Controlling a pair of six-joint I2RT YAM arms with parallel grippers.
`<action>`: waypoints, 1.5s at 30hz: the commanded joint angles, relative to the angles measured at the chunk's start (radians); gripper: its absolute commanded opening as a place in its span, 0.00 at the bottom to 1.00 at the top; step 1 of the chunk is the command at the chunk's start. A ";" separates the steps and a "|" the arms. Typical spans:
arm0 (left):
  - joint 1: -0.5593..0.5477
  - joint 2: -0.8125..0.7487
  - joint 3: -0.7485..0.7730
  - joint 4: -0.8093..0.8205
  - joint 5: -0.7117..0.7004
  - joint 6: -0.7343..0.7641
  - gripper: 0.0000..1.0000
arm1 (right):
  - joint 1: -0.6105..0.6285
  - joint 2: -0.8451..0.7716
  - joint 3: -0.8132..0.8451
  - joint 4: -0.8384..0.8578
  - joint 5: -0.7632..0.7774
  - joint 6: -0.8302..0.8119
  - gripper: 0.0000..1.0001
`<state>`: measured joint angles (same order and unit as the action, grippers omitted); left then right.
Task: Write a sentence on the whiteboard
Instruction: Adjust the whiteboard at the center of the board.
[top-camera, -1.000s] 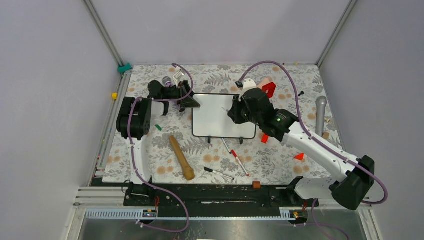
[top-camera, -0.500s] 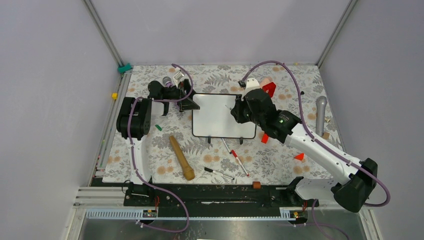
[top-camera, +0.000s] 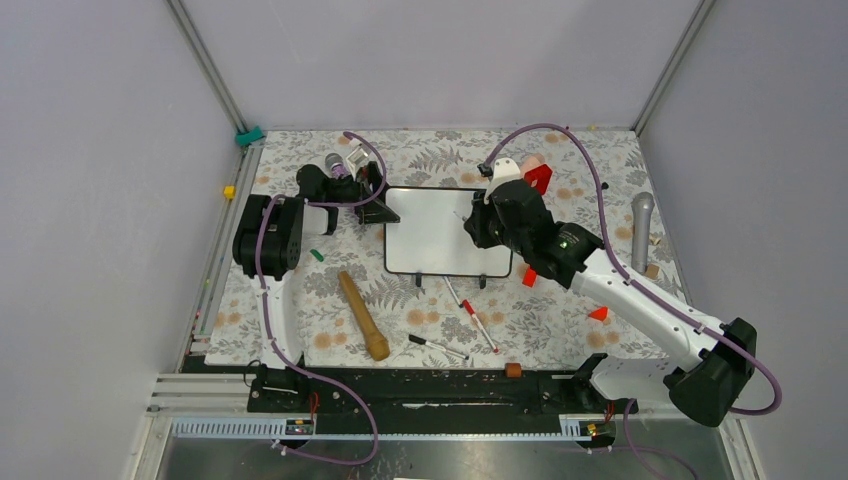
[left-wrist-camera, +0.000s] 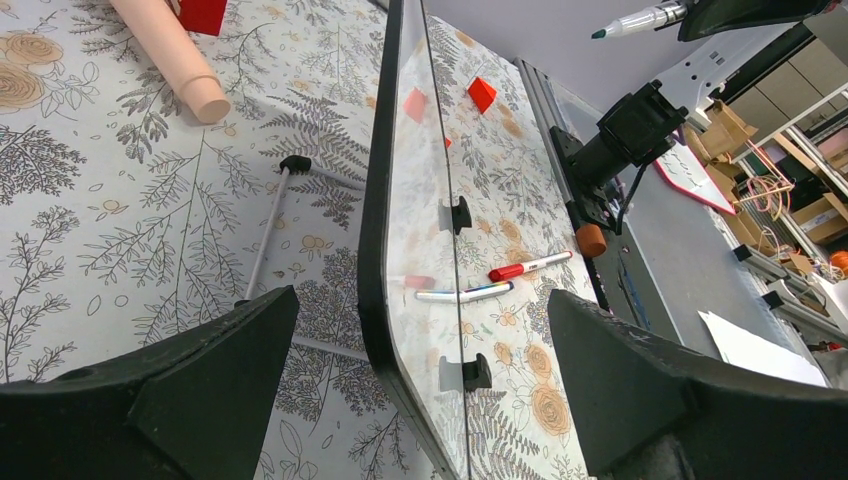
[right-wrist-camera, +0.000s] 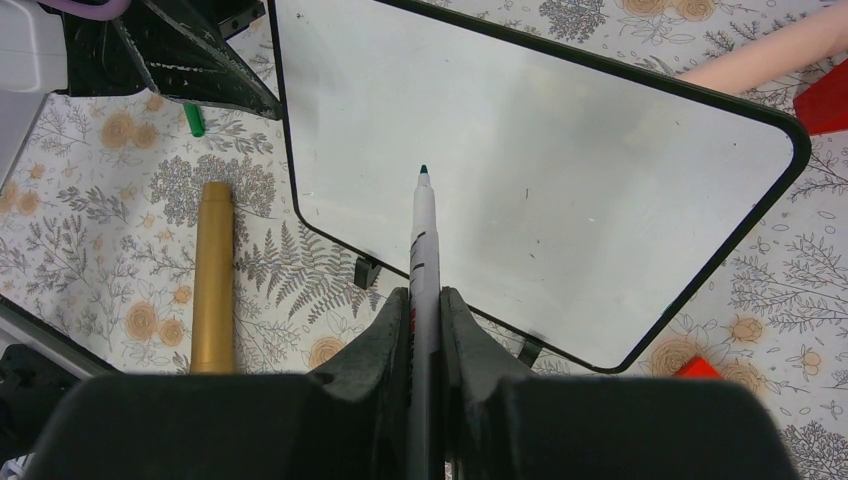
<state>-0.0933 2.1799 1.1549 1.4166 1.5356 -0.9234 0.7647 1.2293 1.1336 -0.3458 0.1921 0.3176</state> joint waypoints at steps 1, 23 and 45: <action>-0.006 -0.052 0.002 0.059 -0.009 0.028 0.98 | -0.005 -0.033 -0.001 0.036 0.018 -0.012 0.00; 0.021 -0.048 -0.073 0.052 -0.301 -0.005 0.99 | -0.005 -0.005 0.031 0.034 0.018 -0.007 0.00; -0.008 -0.005 -0.028 0.056 -0.242 -0.086 0.42 | -0.005 -0.030 0.023 0.015 0.038 -0.015 0.00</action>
<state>-0.1001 2.2013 1.1481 1.4166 1.3045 -1.0229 0.7647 1.2274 1.1339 -0.3466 0.1989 0.3168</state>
